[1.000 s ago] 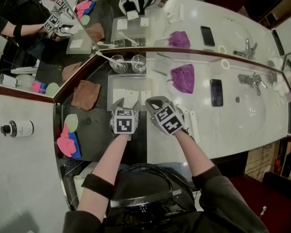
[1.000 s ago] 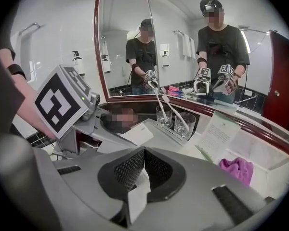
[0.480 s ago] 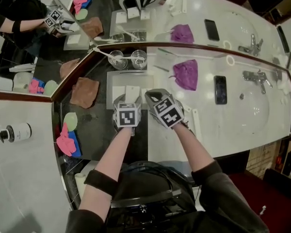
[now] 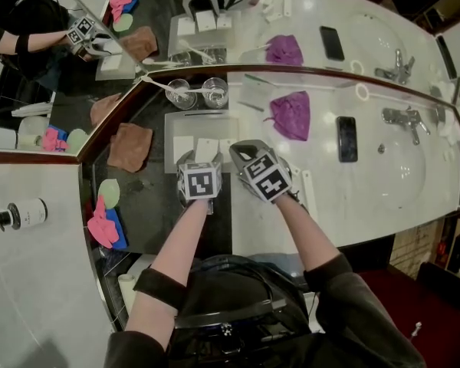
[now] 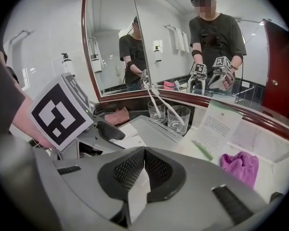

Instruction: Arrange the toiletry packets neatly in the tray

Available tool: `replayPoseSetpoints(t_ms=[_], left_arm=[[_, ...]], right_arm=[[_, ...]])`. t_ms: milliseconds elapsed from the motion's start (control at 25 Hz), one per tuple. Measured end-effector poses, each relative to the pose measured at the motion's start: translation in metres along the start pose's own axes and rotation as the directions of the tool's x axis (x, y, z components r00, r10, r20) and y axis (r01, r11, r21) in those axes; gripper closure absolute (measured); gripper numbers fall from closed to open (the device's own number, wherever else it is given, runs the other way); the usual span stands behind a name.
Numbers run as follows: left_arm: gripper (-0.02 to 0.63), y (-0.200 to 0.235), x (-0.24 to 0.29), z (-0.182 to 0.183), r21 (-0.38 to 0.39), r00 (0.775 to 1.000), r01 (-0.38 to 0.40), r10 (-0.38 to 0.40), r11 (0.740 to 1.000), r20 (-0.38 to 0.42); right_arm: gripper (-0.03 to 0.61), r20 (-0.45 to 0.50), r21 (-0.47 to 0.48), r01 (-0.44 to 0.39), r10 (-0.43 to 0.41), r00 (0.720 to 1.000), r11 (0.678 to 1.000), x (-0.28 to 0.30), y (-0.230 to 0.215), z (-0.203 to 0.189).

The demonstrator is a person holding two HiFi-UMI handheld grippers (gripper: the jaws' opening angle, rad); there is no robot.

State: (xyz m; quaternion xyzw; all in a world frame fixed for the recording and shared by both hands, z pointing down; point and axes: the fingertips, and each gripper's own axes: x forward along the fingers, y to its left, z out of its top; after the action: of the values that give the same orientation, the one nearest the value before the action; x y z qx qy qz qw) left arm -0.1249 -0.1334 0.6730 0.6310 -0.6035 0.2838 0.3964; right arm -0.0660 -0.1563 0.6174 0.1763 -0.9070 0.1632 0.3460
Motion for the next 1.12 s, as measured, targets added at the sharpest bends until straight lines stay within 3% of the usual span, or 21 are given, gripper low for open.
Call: replayPoseSetpoints(t_ms=[160, 400, 600, 800, 920, 1120], left_arm=[[0.267, -0.008, -0.002, 0.001, 0.006, 0.999, 0.035, -0.035, 0.999, 0.008], [0.267, 0.004, -0.016, 0.0, 0.019, 1.0, -0.016, 0.015, 1.0, 0.023], [0.279, -0.008, -0.04, 0.007, 0.043, 0.996, 0.035, -0.038, 0.998, 0.075], [0.469, -0.016, -0.073, 0.008, 0.111, 0.988, 0.049, -0.064, 0.993, 0.14], [0.61, -0.029, -0.096, 0.01, 0.201, 0.971, 0.103, -0.142, 0.974, 0.192], [0.614, -0.05, -0.136, 0.0, 0.35, 0.935, 0.186, -0.275, 0.918, 0.224]], right_arm=[[0.563, -0.002, 0.009, 0.002, -0.002, 1.0, 1.0, -0.002, -0.002, -0.004], [0.563, 0.003, 0.012, 0.003, -0.003, 1.0, 1.0, -0.005, 0.001, -0.005], [0.563, 0.015, 0.021, 0.003, -0.003, 1.0, 1.0, -0.014, 0.01, -0.004], [0.563, 0.029, 0.01, 0.016, -0.016, 0.999, 1.0, -0.03, 0.026, -0.001], [0.563, 0.042, 0.009, 0.032, -0.033, 0.999, 0.999, -0.044, 0.034, 0.002], [0.563, 0.051, 0.017, 0.072, -0.073, 0.996, 0.997, -0.068, 0.051, -0.002]])
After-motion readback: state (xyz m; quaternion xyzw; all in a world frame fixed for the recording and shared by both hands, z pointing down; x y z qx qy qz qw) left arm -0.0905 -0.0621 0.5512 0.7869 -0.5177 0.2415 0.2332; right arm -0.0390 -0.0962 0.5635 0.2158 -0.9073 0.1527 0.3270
